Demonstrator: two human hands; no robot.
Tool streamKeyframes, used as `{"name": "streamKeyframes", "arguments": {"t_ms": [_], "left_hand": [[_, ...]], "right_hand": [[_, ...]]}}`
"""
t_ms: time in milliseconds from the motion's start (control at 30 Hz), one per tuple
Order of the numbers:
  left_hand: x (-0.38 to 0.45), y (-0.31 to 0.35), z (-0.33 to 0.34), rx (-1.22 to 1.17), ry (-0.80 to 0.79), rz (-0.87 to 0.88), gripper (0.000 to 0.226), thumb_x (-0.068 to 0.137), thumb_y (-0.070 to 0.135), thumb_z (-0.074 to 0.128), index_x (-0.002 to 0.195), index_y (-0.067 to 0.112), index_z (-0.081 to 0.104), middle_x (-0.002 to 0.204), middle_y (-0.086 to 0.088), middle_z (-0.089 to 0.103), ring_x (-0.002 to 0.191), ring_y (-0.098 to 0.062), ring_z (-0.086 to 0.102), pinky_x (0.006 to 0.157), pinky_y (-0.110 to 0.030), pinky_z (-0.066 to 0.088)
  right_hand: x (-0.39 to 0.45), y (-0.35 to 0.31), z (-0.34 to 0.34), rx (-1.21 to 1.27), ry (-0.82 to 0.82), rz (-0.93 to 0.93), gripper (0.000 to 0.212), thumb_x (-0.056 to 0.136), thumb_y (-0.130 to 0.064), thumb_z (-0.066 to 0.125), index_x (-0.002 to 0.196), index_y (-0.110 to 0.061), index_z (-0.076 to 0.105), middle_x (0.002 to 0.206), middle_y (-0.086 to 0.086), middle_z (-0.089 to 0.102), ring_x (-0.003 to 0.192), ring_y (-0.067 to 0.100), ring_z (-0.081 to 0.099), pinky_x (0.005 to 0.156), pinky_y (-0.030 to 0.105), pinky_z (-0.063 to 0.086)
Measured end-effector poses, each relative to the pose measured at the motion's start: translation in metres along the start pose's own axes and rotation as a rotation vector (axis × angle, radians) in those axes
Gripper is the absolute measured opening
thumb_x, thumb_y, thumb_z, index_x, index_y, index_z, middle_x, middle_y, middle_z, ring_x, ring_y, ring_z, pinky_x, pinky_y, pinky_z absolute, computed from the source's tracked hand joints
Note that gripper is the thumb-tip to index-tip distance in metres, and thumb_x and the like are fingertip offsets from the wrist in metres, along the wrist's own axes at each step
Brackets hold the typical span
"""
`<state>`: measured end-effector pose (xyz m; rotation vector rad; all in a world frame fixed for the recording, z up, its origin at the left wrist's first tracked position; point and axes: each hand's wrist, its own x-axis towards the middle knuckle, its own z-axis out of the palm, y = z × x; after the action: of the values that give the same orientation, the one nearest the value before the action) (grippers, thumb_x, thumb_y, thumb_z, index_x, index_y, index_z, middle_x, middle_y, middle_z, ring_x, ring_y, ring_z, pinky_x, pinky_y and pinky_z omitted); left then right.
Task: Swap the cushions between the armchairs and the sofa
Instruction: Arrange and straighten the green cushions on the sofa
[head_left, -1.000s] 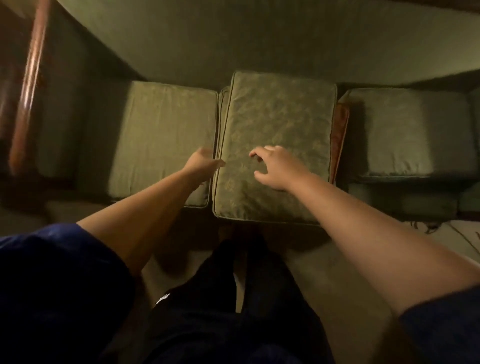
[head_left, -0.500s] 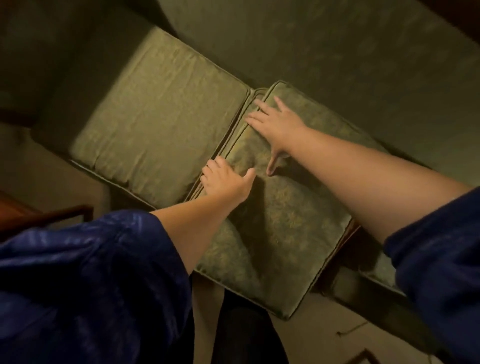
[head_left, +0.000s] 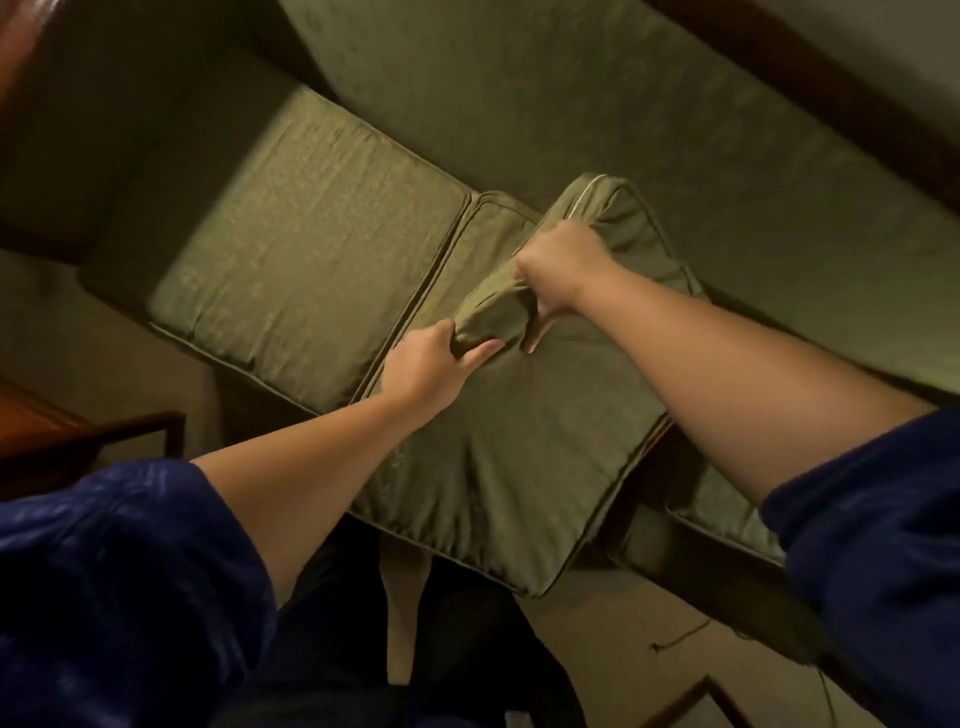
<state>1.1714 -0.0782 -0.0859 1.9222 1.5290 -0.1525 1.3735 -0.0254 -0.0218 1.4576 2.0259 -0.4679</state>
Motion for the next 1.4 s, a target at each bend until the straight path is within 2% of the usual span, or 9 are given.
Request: {"name": "streamKeyframes", "arguments": {"t_ms": [133, 333, 467, 633, 700, 833, 1033, 1133, 1400], "left_hand": [[-0.043, 0.04, -0.032, 0.011, -0.024, 0.19, 0.054, 0.079, 0.078, 0.056, 0.079, 0.025, 0.051, 0.072, 0.005, 0.057, 0.07, -0.027, 0.061, 0.055, -0.034, 0.039], [-0.095, 0.093, -0.083, 0.17, 0.098, 0.522, 0.056, 0.077, 0.078, 0.059, 0.088, 0.023, 0.057, 0.07, -0.001, 0.062, 0.065, -0.033, 0.065, 0.053, -0.029, 0.034], [-0.105, 0.112, -0.114, 0.375, 0.074, 0.687, 0.06, 0.078, 0.08, 0.055, 0.105, 0.026, 0.056, 0.088, -0.002, 0.068, 0.077, -0.032, 0.068, 0.056, -0.03, 0.037], [-0.089, 0.099, -0.097, 0.609, -0.086, 0.864, 0.066, 0.085, 0.07, 0.056, 0.125, 0.019, 0.05, 0.115, -0.004, 0.064, 0.099, -0.029, 0.067, 0.064, -0.034, 0.046], [-0.086, 0.083, -0.082, 0.649, -0.119, 0.872, 0.068, 0.085, 0.064, 0.062, 0.131, 0.016, 0.049, 0.122, -0.009, 0.061, 0.108, -0.033, 0.062, 0.079, -0.041, 0.053], [-0.082, 0.065, -0.07, 0.621, 0.12, 0.816, 0.064, 0.082, 0.058, 0.066, 0.125, 0.013, 0.052, 0.118, -0.012, 0.056, 0.104, -0.036, 0.053, 0.088, -0.047, 0.045], [-0.061, 0.048, -0.084, 0.625, 0.15, 0.55, 0.078, 0.071, 0.061, 0.072, 0.126, 0.013, 0.044, 0.124, -0.013, 0.048, 0.113, -0.038, 0.046, 0.1, -0.051, 0.035], [-0.046, 0.037, -0.091, 0.58, 0.112, 0.429, 0.07, 0.077, 0.049, 0.073, 0.128, 0.012, 0.041, 0.127, -0.014, 0.047, 0.119, -0.039, 0.042, 0.108, -0.053, 0.03], [-0.013, 0.018, -0.165, 0.422, -0.004, 0.642, 0.035, 0.087, 0.043, 0.07, 0.102, 0.013, 0.06, 0.098, -0.011, 0.067, 0.094, -0.036, 0.061, 0.078, -0.042, 0.047]], "right_hand": [[-0.09, 0.004, -0.011, 0.075, 0.077, 0.182, 0.066, 0.051, -0.083, 0.079, 0.077, -0.022, 0.072, 0.079, 0.002, 0.072, 0.076, 0.029, 0.071, 0.065, 0.029, 0.051], [-0.21, -0.001, -0.02, 0.166, 0.223, 0.381, 0.03, 0.084, -0.051, 0.066, 0.101, -0.029, 0.076, 0.1, -0.002, 0.076, 0.093, 0.027, 0.072, 0.079, 0.032, 0.053], [-0.259, -0.02, -0.014, 0.346, 0.315, 0.524, 0.019, 0.084, -0.039, 0.067, 0.093, -0.025, 0.077, 0.092, 0.003, 0.075, 0.09, 0.032, 0.071, 0.073, 0.034, 0.053], [-0.257, -0.063, 0.039, 0.656, 0.227, 0.634, 0.031, 0.085, -0.02, 0.065, 0.114, -0.027, 0.076, 0.107, 0.004, 0.075, 0.103, 0.029, 0.069, 0.077, 0.031, 0.05], [-0.253, -0.081, 0.057, 0.711, 0.273, 0.654, 0.031, 0.083, -0.017, 0.066, 0.111, -0.024, 0.075, 0.103, 0.007, 0.075, 0.1, 0.033, 0.069, 0.073, 0.034, 0.049], [-0.237, -0.085, 0.067, 0.671, 0.428, 0.692, 0.034, 0.065, -0.017, 0.076, 0.095, -0.015, 0.061, 0.071, 0.009, 0.064, 0.072, 0.035, 0.063, 0.064, 0.035, 0.037], [-0.215, -0.075, 0.074, 0.561, 0.461, 0.622, 0.064, 0.069, -0.031, 0.089, 0.122, -0.009, 0.059, 0.108, 0.012, 0.07, 0.101, 0.035, 0.065, 0.082, 0.044, 0.051], [-0.203, -0.071, 0.07, 0.612, 0.473, 0.664, 0.03, 0.079, -0.019, 0.078, 0.106, -0.014, 0.067, 0.095, 0.007, 0.072, 0.093, 0.032, 0.068, 0.07, 0.037, 0.05], [-0.185, -0.051, 0.002, 0.699, 0.549, 0.618, 0.035, 0.074, -0.003, 0.068, 0.102, -0.023, 0.075, 0.081, 0.007, 0.073, 0.082, 0.034, 0.069, 0.064, 0.035, 0.053]]}}
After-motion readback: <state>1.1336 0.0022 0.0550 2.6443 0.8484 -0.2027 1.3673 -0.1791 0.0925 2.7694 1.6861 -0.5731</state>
